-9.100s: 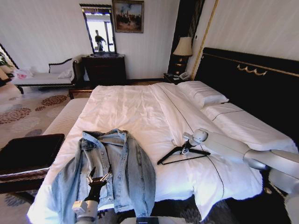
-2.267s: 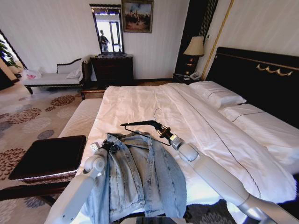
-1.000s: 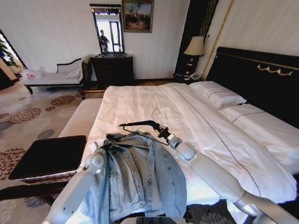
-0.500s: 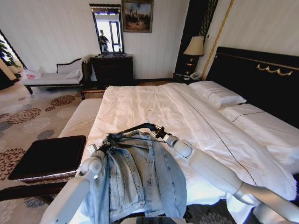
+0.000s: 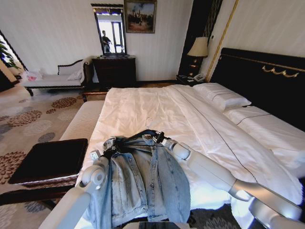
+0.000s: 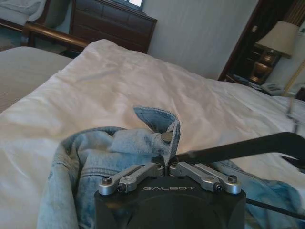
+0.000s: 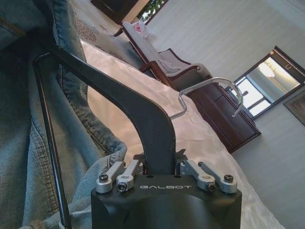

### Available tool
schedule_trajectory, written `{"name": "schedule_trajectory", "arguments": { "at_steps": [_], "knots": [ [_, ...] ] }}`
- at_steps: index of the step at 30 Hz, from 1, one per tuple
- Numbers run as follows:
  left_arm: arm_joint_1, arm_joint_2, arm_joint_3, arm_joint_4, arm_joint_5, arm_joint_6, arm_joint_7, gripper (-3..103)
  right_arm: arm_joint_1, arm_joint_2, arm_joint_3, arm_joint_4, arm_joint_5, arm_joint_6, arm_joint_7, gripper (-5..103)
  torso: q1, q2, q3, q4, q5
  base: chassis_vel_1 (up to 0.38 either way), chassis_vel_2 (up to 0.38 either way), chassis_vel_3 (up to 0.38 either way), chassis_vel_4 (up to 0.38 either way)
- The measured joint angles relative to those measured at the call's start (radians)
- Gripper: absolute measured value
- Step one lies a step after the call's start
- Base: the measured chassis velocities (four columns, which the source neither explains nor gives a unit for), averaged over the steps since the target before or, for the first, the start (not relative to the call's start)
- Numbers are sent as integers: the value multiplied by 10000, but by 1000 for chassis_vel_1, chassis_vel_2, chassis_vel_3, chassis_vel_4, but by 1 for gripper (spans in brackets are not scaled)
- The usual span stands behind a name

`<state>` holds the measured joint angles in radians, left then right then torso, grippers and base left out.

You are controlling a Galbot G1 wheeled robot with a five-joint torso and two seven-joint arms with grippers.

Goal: Pick up the clothes from the bed and hang them on the clothes hanger.

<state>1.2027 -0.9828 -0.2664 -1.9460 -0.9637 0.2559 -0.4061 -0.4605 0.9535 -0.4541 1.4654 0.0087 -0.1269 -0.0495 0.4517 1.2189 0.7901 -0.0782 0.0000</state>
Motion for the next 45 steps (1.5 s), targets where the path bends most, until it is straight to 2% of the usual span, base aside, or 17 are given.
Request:
{"name": "schedule_trajectory", "arguments": {
  "at_steps": [9,17,28,39,45],
  "knots": [
    [984,-67,163,-659,504,-16,52,0,110,384,-297,-207,39,-209,-32,28,-1,0,0,1,-1,0,0,0,0],
    [1876,-168,89,-1219,876,-54,145,0,542,1272,-762,-851,80,-268,-28,28,0,-1,0,1,-1,0,0,0,0],
    [2460,-208,98,-1720,1244,-82,230,0,1009,2236,-1354,-1284,128,-323,-26,28,1,-2,0,1,0,0,0,0,0],
    [2647,-302,209,-1454,1847,-217,480,0,848,2501,-1425,-937,166,-302,131,28,1,-2,0,0,-2,0,0,0,0],
    [2777,-368,331,-1394,1995,-227,540,0,471,2598,-1280,-882,-91,-22,407,28,0,-2,0,1,0,0,0,0,0]
  ]
}}
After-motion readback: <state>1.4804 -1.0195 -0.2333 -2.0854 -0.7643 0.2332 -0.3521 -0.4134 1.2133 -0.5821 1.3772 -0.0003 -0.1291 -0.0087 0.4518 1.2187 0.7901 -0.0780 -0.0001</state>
